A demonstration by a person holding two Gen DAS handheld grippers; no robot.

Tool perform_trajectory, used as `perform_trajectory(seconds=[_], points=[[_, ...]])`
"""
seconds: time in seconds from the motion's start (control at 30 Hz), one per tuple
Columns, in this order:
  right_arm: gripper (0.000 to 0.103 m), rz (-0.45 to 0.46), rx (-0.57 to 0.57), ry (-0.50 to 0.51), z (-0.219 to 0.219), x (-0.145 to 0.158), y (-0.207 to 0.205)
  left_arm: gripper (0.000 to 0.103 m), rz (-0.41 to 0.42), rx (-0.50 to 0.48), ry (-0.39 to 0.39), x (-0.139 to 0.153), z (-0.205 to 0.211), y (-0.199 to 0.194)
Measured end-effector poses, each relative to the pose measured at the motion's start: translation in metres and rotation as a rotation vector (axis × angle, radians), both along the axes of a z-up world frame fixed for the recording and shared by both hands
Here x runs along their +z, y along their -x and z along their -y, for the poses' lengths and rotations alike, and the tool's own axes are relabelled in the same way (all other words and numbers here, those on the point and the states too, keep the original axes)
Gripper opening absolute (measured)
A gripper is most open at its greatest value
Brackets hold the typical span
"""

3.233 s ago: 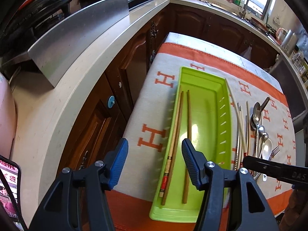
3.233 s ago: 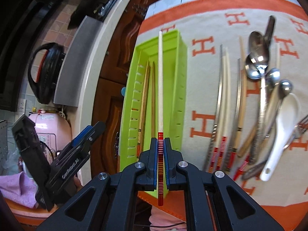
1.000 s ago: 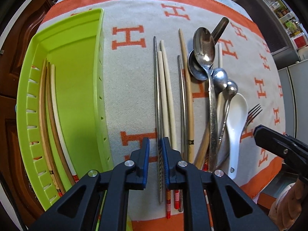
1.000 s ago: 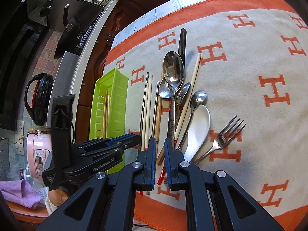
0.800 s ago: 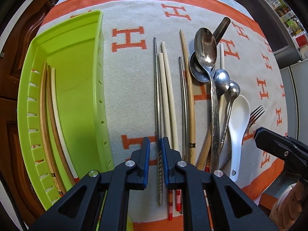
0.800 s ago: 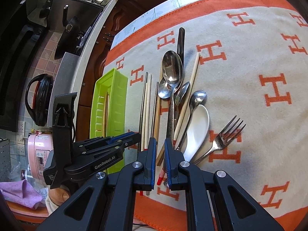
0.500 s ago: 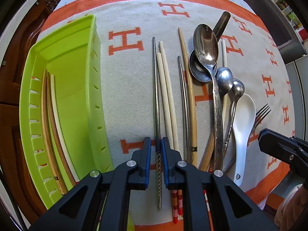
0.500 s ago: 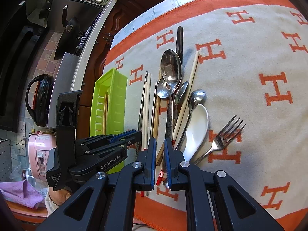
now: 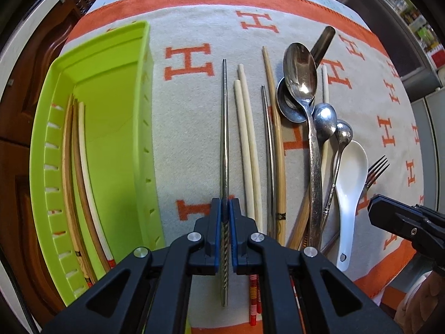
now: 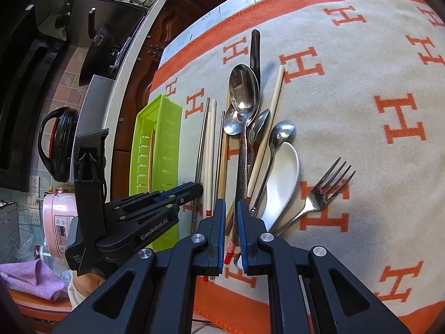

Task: Organize utensils
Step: 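Place the metal chopstick in the tray while the right tool grasps a red-banded chopstick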

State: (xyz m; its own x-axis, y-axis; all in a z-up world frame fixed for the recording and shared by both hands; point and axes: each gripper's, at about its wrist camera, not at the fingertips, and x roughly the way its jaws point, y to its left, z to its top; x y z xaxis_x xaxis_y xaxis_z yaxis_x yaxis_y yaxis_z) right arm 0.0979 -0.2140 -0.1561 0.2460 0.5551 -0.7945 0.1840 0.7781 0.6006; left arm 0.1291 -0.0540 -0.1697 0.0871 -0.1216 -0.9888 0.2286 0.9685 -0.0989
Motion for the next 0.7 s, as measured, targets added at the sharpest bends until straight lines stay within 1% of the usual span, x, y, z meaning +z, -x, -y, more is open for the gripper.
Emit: perform_trajectory(seconds=[0.07, 0.17, 0.27, 0.4, 0.5, 0.57, 0.63, 0.7], points=[[0.009, 0.005, 0.001, 0.001, 0.000, 0.002, 0.002, 0.003, 0.007, 0.004, 0.014, 0.003, -0.006, 0.004], [0.009, 0.008, 0.002, 0.001, 0.000, 0.004, 0.004, 0.003, 0.029, 0.008, 0.045, 0.018, -0.018, 0.013], [0.009, 0.009, 0.009, 0.003, -0.003, 0.006, 0.005, 0.003, 0.060, 0.014, 0.081, 0.041, -0.026, 0.022], [0.009, 0.016, 0.029, 0.004, -0.011, 0.011, 0.009, 0.003, 0.127, 0.025, 0.100, 0.074, -0.043, 0.030], [0.009, 0.017, 0.048, 0.003, -0.021, 0.014, 0.008, 0.003, 0.181, 0.059, 0.097, 0.100, -0.067, 0.036], [0.009, 0.017, 0.063, 0.001, -0.026, 0.014, 0.007, 0.003, 0.205, 0.088, 0.083, 0.108, -0.087, 0.035], [0.009, 0.013, 0.080, 0.003, -0.035, 0.014, 0.004, 0.003, 0.214, 0.126, 0.063, 0.109, -0.108, 0.033], [0.009, -0.001, 0.096, 0.004, -0.046, 0.011, -0.001, 0.003, 0.202, 0.160, 0.044, 0.101, -0.128, 0.033]])
